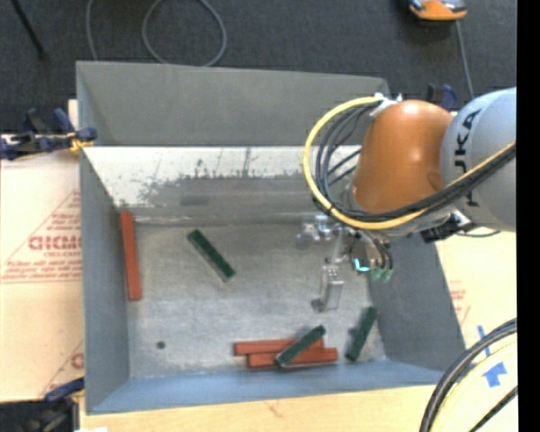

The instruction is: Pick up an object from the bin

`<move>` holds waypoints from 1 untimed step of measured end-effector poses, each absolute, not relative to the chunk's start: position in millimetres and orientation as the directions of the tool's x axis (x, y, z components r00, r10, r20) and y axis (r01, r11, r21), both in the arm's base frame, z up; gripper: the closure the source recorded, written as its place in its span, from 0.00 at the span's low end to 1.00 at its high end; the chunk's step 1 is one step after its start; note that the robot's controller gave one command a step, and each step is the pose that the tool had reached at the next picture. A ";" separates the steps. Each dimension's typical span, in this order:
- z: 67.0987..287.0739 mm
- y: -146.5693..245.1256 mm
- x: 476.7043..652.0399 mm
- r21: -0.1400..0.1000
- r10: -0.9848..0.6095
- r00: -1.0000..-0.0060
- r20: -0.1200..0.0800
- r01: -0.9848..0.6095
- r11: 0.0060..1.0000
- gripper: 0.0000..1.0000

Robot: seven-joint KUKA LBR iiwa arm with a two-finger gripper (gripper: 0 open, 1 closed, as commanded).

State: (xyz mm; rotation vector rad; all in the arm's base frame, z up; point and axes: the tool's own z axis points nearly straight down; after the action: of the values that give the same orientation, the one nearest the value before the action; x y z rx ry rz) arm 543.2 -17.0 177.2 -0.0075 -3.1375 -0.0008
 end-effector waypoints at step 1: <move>72.5 -16.3 487.4 -0.001 -0.184 -0.983 0.002 -0.184 0.983 0.00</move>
Offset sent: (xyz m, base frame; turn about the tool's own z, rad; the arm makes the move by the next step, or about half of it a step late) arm -0.0551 0.0021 -0.1036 -0.1909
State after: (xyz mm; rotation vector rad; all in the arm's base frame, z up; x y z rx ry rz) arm 487.4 -16.3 72.5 0.2902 -3.1259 0.0024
